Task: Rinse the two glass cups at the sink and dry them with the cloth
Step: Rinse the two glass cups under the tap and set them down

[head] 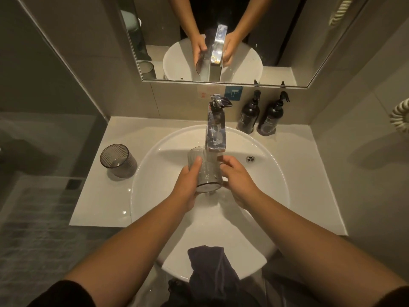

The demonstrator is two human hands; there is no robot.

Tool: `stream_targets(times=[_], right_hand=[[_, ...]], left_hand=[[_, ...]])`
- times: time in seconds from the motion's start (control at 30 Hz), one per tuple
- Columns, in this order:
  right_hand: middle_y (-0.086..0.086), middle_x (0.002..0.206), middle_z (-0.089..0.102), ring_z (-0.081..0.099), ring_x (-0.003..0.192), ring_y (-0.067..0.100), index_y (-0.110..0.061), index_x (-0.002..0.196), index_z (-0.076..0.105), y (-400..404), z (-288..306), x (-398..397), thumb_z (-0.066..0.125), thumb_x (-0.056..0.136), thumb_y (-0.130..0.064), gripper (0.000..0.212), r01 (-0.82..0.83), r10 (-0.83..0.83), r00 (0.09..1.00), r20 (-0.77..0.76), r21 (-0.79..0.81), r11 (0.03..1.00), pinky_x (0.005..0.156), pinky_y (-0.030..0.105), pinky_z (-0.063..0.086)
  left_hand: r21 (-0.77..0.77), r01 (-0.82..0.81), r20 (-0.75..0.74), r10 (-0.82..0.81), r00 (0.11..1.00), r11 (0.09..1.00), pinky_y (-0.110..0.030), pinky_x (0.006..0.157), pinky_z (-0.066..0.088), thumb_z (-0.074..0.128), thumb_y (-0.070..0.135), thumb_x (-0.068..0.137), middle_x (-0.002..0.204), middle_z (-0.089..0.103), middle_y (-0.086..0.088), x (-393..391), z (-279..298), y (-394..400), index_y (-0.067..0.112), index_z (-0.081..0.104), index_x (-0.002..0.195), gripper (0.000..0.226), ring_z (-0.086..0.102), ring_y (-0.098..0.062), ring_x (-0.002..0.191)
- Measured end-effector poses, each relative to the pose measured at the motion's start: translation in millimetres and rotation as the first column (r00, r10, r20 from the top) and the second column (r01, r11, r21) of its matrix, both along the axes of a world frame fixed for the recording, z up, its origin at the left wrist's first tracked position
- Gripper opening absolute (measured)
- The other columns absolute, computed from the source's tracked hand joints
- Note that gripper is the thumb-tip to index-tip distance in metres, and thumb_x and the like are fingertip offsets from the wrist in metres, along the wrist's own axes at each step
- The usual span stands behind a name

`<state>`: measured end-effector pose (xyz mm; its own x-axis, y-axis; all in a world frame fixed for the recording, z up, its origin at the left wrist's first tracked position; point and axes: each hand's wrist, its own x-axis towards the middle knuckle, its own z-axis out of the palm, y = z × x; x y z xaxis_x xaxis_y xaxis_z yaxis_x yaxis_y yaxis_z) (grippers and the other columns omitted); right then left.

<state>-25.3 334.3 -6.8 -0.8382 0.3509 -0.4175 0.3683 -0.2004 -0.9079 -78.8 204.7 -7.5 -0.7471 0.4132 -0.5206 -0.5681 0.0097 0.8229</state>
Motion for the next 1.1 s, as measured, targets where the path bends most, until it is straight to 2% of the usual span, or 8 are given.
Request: stream_targets(times=[0.13,0.33,0.57,0.7,0.8,0.87,1.0,1.1], right_hand=[[0.007,0.119,0.064,0.064,0.101,0.019,-0.015,0.122,0.059,0.6,-2.9,2.2,0.050,0.097,-0.009,0.028,0.020,-0.019,1.000,-0.018,0.027,0.999,0.082,0.030,0.053],[0.003,0.115,0.069,0.068,0.102,0.016,-0.017,0.126,0.060,-0.5,-3.4,1.4,0.054,0.097,-0.020,0.030,0.025,-0.026,1.000,0.015,0.044,0.999,0.087,0.031,0.055],[0.014,0.072,0.064,0.054,0.057,0.024,-0.008,0.081,0.068,3.8,11.5,-11.4,0.050,0.097,-0.038,0.038,-0.112,0.071,0.969,0.237,0.167,0.980,0.057,0.032,0.042],[0.003,0.077,0.055,0.048,0.071,0.019,-0.021,0.080,0.062,19.3,25.7,-28.4,0.049,0.096,-0.027,0.022,0.084,-0.125,0.985,0.122,0.297,0.951,0.068,0.032,0.040],[0.001,0.126,0.059,0.054,0.112,0.014,-0.021,0.128,0.057,35.5,63.5,-38.3,0.046,0.096,-0.019,0.034,0.217,-0.156,0.975,-0.158,0.528,0.821,0.096,0.030,0.042],[0.002,0.146,0.046,0.042,0.133,0.015,-0.017,0.143,0.044,39.2,92.9,-44.1,0.045,0.096,-0.018,0.047,0.160,0.070,0.956,-0.285,0.704,0.692,0.110,0.027,0.031],[0.008,0.146,0.048,0.038,0.138,0.024,-0.010,0.132,0.058,41.6,113.2,-53.0,0.044,0.097,-0.022,0.039,-0.037,0.505,0.858,-0.093,0.970,0.241,0.112,0.030,0.024],[0.009,0.140,0.055,0.045,0.134,0.028,-0.009,0.111,0.071,45.1,86.9,-40.7,0.047,0.095,-0.021,0.031,0.019,0.534,0.842,-0.074,0.994,0.107,0.109,0.040,0.037]], left_hand=[[0.060,-0.064,0.137,0.055,0.989,0.996,-0.041,0.088,0.058,0.042,0.047,0.103,0.109,0.077,-0.010,-1.7,-2.2,3.8,0.016,0.066,0.121,0.044,0.074,-0.027,0.100],[-0.078,-0.005,0.198,0.021,0.980,0.997,-0.045,0.095,0.053,0.038,0.046,0.102,0.108,0.078,-0.007,-1.5,-4.4,4.6,0.023,0.070,0.113,0.041,0.071,-0.030,0.110],[-0.107,0.176,0.456,-0.109,0.884,0.979,-0.042,0.080,0.062,0.062,0.053,0.083,0.108,0.077,-0.013,-11.1,-1.3,9.2,0.016,0.072,0.117,0.051,0.075,-0.028,0.097],[-0.114,0.053,0.483,0.008,0.876,0.992,-0.045,0.071,0.064,0.052,0.042,0.090,0.108,0.075,-0.015,-29.6,3.3,14.7,0.013,0.070,0.120,0.046,0.073,-0.032,0.095],[-0.118,-0.001,0.487,0.058,0.871,0.993,-0.046,0.059,0.063,0.056,0.034,0.090,0.103,0.075,-0.016,-37.4,7.4,18.3,0.013,0.071,0.118,0.038,0.075,-0.032,0.086],[-0.105,0.005,0.485,0.047,0.873,0.994,-0.045,0.055,0.063,0.056,0.032,0.090,0.095,0.076,-0.015,-39.4,6.8,21.7,0.013,0.072,0.114,0.035,0.075,-0.031,0.077],[-0.084,0.021,0.497,0.023,0.868,0.996,-0.043,0.065,0.062,0.053,0.034,0.091,0.076,0.077,-0.014,-34.4,5.1,23.5,0.012,0.071,0.103,0.031,0.075,-0.030,0.070],[-0.107,0.000,0.509,0.055,0.859,0.994,-0.045,0.065,0.062,0.054,0.035,0.090,0.096,0.077,-0.018,-32.9,2.3,19.7,0.009,0.071,0.109,0.036,0.075,-0.033,0.084]])
